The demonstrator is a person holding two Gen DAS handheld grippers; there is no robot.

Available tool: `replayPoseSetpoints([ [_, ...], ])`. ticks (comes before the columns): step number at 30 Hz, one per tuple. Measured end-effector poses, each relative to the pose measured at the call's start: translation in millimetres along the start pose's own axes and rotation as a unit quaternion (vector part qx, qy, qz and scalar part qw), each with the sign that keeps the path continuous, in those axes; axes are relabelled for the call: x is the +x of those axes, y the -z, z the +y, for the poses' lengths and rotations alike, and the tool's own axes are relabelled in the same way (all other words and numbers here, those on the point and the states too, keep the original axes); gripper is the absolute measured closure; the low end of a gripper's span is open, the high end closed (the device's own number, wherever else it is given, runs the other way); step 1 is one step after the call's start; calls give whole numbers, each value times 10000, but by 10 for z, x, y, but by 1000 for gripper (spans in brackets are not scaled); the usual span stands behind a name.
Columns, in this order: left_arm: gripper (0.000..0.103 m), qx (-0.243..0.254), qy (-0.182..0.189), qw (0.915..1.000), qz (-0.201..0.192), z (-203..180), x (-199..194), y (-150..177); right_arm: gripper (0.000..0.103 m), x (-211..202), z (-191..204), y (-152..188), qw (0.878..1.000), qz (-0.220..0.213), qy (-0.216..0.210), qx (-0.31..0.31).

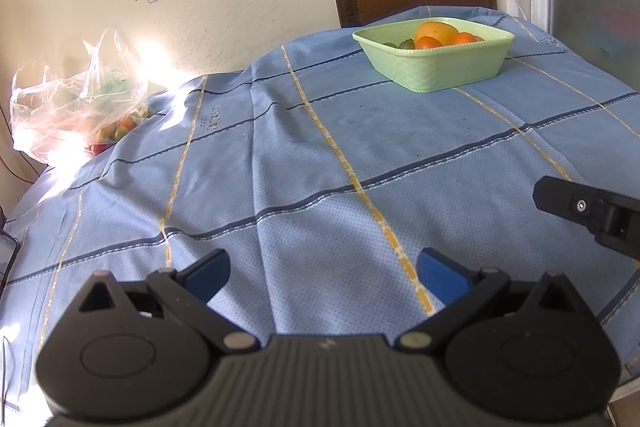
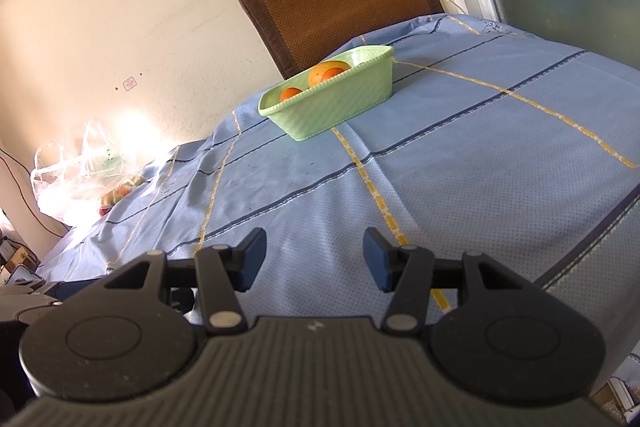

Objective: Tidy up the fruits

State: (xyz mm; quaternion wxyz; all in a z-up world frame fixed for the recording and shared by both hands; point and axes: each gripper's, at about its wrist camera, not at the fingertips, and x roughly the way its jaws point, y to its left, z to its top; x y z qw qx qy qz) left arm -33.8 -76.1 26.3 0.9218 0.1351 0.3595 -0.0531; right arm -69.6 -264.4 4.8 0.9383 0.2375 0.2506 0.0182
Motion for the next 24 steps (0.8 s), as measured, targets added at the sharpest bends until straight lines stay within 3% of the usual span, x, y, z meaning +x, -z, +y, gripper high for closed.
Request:
replayPoseSetpoints([
  [16,0,1,58,10000,-6,-8,12,-44,47,4,-5,0,10000,-8,15,-1],
  [24,0,86,265,9996,-88,-38,7,-93,47,-1,10,7,9999,-86,86,-91],
])
